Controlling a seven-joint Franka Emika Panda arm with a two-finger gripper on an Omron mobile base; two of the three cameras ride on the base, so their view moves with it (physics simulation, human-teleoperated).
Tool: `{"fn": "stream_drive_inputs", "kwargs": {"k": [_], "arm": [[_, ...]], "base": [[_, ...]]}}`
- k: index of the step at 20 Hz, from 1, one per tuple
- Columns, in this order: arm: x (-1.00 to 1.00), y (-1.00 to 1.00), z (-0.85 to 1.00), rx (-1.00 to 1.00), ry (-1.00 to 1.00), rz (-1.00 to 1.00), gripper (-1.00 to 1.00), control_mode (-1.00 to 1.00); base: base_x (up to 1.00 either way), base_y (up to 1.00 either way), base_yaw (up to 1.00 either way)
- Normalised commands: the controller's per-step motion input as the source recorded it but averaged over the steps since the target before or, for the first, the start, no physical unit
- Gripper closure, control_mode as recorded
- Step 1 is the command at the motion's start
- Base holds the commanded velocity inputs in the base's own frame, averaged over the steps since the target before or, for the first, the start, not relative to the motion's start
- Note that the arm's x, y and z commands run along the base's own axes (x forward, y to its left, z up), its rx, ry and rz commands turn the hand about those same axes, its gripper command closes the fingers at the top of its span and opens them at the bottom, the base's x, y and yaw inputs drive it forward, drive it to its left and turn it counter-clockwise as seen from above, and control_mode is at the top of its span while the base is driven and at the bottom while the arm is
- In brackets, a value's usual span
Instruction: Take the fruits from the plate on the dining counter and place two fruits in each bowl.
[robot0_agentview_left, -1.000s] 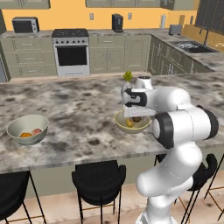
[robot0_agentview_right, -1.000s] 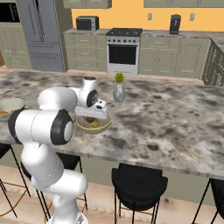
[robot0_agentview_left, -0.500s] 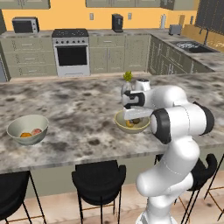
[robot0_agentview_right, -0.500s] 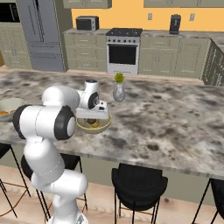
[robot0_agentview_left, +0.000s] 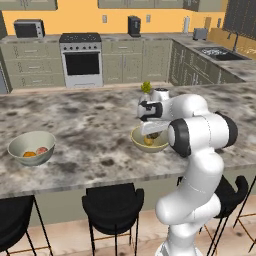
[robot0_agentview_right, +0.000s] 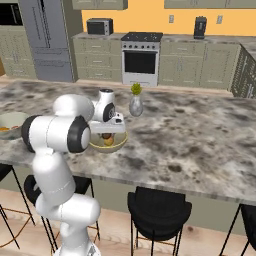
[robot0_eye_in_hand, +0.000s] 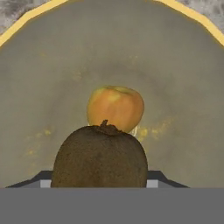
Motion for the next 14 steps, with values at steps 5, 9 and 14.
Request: {"fn": "stream_drive_inputs", "kwargs": {"k": [5,9,14], "arm": [[0.03,0.05,-0.32,0.00,0.00,0.06,1.00,-1.00],[0.33,0.02,-0.17,0.00,0.01,0.05,1.00,-1.00],[0.37,0.00,0.00,0.00,0.03,0.00,1.00,-1.00]], "base": [[0.00,0.00,0.00],[0.00,0.00,0.00],[0.00,0.00,0.00]]}}
